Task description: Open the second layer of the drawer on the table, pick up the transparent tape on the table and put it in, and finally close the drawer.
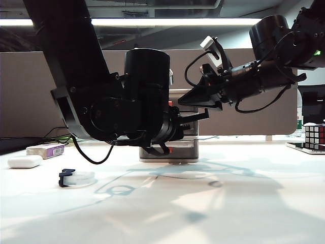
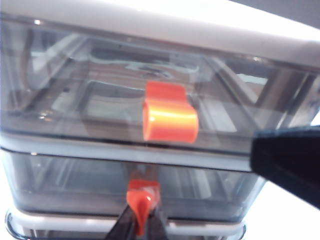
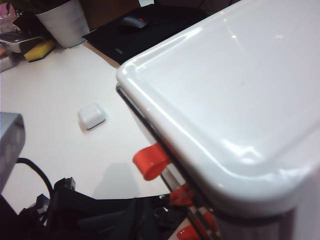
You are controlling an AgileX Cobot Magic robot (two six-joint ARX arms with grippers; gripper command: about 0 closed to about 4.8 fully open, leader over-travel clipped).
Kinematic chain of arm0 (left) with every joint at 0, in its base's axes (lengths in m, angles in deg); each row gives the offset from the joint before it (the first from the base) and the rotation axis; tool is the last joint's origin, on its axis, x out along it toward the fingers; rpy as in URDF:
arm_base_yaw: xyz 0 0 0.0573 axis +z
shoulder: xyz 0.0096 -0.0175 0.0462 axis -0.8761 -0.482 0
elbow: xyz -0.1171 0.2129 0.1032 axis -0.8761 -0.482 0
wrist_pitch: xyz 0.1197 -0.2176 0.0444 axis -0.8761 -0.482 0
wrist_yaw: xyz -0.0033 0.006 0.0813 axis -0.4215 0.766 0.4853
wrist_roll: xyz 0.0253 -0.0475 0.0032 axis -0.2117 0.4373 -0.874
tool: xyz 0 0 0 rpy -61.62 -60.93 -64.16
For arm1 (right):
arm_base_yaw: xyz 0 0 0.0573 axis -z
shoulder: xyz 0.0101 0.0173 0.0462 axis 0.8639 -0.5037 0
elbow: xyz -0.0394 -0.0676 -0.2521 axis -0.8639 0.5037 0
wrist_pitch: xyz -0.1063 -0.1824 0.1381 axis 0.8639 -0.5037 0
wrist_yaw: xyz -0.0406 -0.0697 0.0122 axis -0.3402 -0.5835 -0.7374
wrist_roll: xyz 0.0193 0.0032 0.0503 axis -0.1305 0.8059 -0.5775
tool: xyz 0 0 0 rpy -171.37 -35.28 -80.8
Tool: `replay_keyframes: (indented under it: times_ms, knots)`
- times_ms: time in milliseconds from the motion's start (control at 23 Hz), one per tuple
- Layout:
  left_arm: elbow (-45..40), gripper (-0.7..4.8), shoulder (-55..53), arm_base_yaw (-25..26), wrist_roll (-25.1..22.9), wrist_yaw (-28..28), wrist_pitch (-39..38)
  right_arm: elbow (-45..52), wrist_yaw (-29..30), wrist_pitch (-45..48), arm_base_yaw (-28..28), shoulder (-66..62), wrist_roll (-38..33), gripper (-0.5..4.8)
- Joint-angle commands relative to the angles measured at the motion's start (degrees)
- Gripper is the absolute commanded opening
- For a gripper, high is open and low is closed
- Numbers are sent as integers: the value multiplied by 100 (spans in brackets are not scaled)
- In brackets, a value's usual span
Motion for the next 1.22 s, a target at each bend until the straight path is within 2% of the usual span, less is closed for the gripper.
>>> replay_keyframes:
  times_ms: [43,217,347,651,912,1216]
  knots:
    - [0,-6,13,-11,-4,37,-205,-31,52,98,-17,26,17,-5]
    - [0,-6,11,-11,-4,35,-212,-31,83,98,-15,35,-79,-5]
    - [0,-6,11,7,-4,37,-293,-33,487,118,-2,37,-155,-5]
    - [0,-6,11,17,-4,-52,-299,-186,748,98,9,39,-313,-5]
    - [0,-6,11,17,0,-68,-289,-527,439,-444,44,24,-181,-4]
    - [0,-6,11,-17,-4,-76,-291,-527,-133,-557,59,-13,-66,-5]
